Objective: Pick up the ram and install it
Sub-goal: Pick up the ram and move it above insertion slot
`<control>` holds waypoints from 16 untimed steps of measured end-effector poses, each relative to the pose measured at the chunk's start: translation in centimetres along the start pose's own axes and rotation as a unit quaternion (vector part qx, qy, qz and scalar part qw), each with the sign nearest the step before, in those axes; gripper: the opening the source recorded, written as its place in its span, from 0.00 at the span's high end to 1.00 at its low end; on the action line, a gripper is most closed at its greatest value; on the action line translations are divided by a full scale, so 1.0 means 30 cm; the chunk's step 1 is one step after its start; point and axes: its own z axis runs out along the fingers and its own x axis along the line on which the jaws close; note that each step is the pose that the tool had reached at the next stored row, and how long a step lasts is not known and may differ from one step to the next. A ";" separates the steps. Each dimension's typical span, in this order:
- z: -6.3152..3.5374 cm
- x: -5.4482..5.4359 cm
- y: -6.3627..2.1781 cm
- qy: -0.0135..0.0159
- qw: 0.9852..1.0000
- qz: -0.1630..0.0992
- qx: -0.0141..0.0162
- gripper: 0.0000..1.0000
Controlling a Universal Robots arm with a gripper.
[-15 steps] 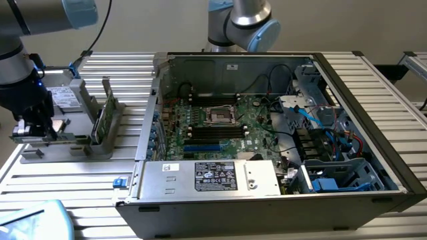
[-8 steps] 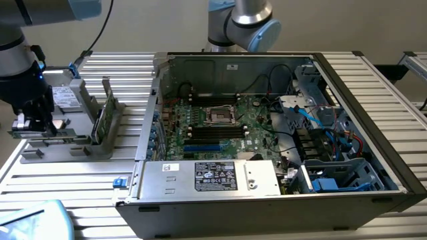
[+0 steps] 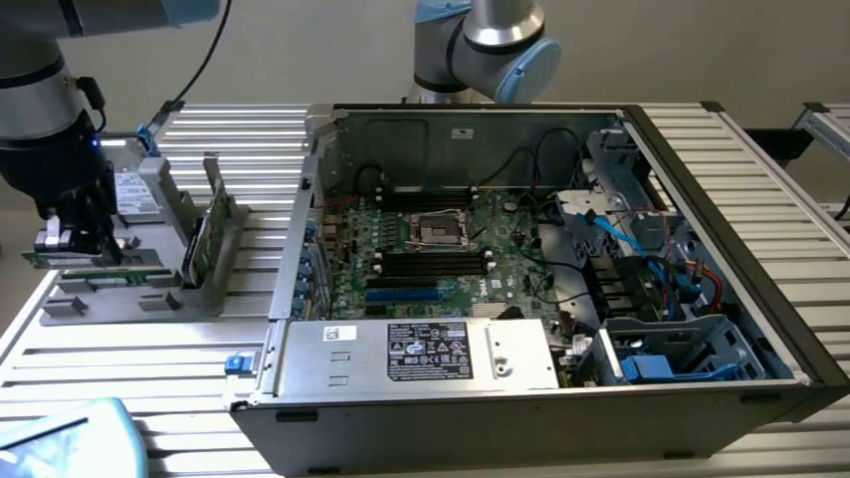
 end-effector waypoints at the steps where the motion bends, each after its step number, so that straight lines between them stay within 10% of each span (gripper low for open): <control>1: -0.007 0.001 -0.008 0.000 1.000 0.000 0.000 0.86; 16: -0.127 0.019 -0.148 -0.001 1.000 0.000 -0.011 0.86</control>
